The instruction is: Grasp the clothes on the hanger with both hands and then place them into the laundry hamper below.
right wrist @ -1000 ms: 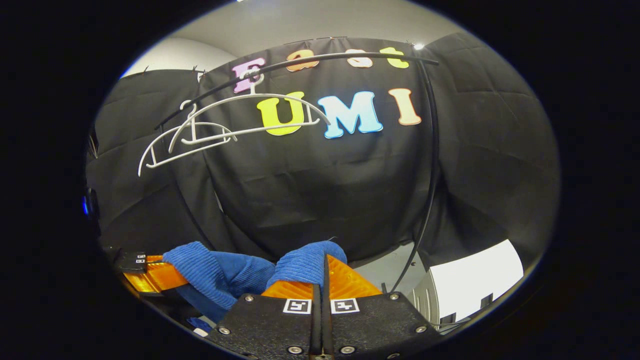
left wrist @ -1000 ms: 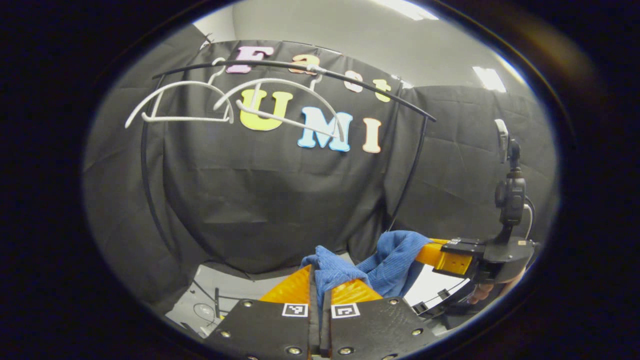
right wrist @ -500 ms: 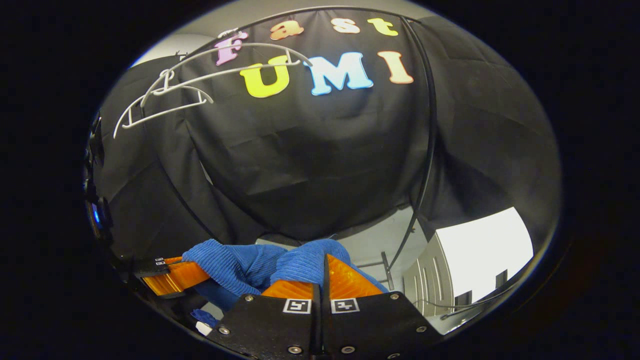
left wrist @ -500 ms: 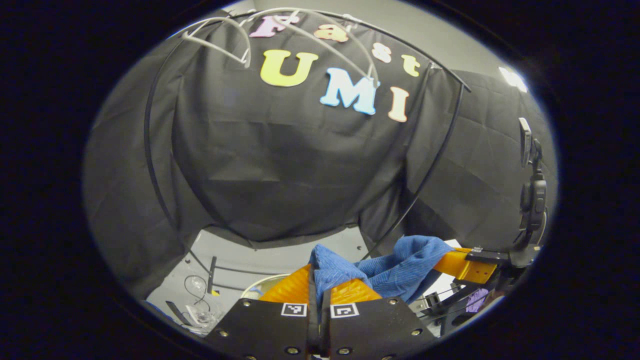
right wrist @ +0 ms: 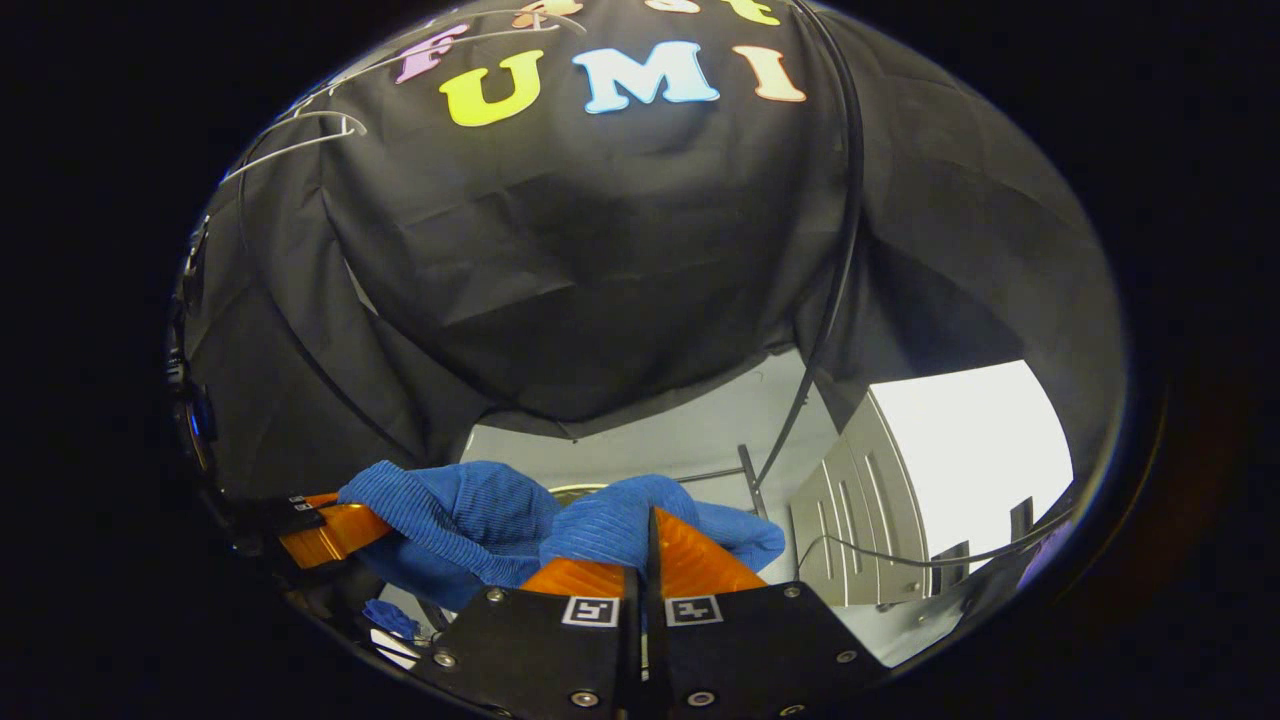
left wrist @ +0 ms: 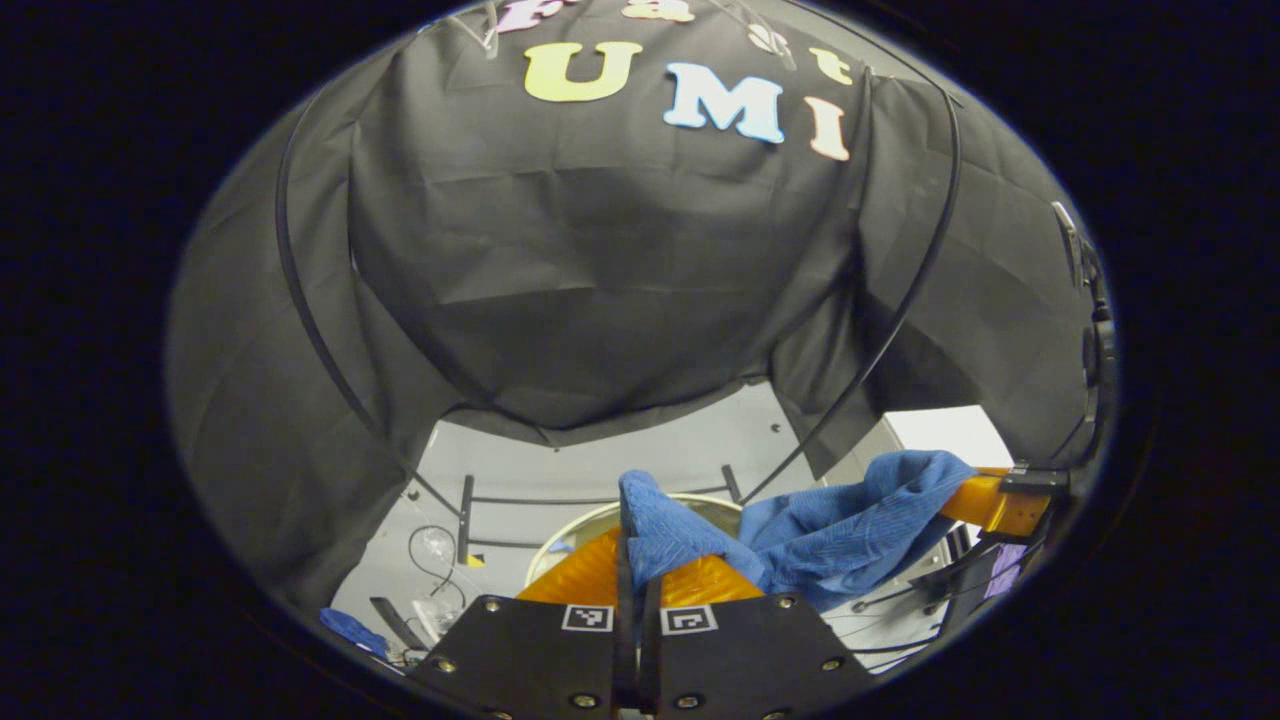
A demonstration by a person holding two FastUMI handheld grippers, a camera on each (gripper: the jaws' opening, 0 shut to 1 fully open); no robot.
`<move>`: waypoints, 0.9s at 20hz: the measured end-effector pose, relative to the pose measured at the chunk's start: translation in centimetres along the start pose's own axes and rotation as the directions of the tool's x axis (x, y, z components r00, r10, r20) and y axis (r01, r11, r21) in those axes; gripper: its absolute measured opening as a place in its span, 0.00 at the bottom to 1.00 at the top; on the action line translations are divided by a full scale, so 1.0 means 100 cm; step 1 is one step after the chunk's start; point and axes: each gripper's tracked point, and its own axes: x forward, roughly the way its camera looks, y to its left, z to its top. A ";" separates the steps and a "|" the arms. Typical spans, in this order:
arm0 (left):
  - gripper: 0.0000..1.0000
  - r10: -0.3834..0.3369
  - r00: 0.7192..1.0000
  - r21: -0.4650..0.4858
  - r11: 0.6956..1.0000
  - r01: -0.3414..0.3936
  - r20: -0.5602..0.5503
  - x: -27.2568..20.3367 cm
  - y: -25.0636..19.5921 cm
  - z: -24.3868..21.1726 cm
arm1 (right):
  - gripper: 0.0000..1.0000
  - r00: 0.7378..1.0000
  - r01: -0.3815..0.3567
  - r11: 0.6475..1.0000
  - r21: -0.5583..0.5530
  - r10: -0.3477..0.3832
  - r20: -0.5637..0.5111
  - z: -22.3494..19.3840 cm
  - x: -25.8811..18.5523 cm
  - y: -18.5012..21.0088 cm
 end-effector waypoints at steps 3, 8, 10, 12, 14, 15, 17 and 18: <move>0.02 0.015 0.999 -0.025 1.000 -0.016 -0.046 0.007 0.006 -0.016 | 0.02 0.999 -0.002 1.000 0.010 0.003 -0.050 -0.016 0.013 0.004; 0.02 0.002 0.997 -0.034 0.999 -0.005 -0.079 0.020 0.011 -0.035 | 0.04 0.996 -0.006 1.000 -0.016 0.005 -0.086 -0.030 0.020 0.011; 0.02 0.005 0.995 -0.030 1.000 -0.008 -0.099 0.024 0.016 -0.043 | 0.04 0.994 -0.009 1.000 -0.027 0.006 -0.108 -0.037 0.019 0.014; 0.03 0.004 0.994 -0.038 0.999 -0.008 -0.112 0.024 0.017 -0.049 | 0.04 0.991 -0.013 0.999 -0.038 0.008 -0.131 -0.042 0.017 0.018; 0.03 -0.006 0.993 -0.045 0.999 0.001 -0.117 0.026 0.016 -0.052 | 0.06 0.989 -0.015 0.999 -0.051 0.007 -0.146 -0.045 0.014 0.021; 0.03 -0.011 0.993 -0.047 0.999 0.005 -0.121 0.026 0.016 -0.054 | 0.05 0.988 -0.011 0.998 -0.060 0.002 -0.152 -0.048 0.011 0.022; 0.08 -0.025 0.991 -0.059 0.998 0.017 -0.130 0.026 0.014 -0.060 | 0.10 0.985 0.009 0.998 -0.067 -0.020 -0.169 -0.052 0.007 0.022; 0.13 -0.040 0.990 -0.071 0.997 0.031 -0.135 0.023 0.012 -0.062 | 0.14 0.984 0.007 0.998 -0.055 -0.017 -0.175 -0.054 0.003 0.026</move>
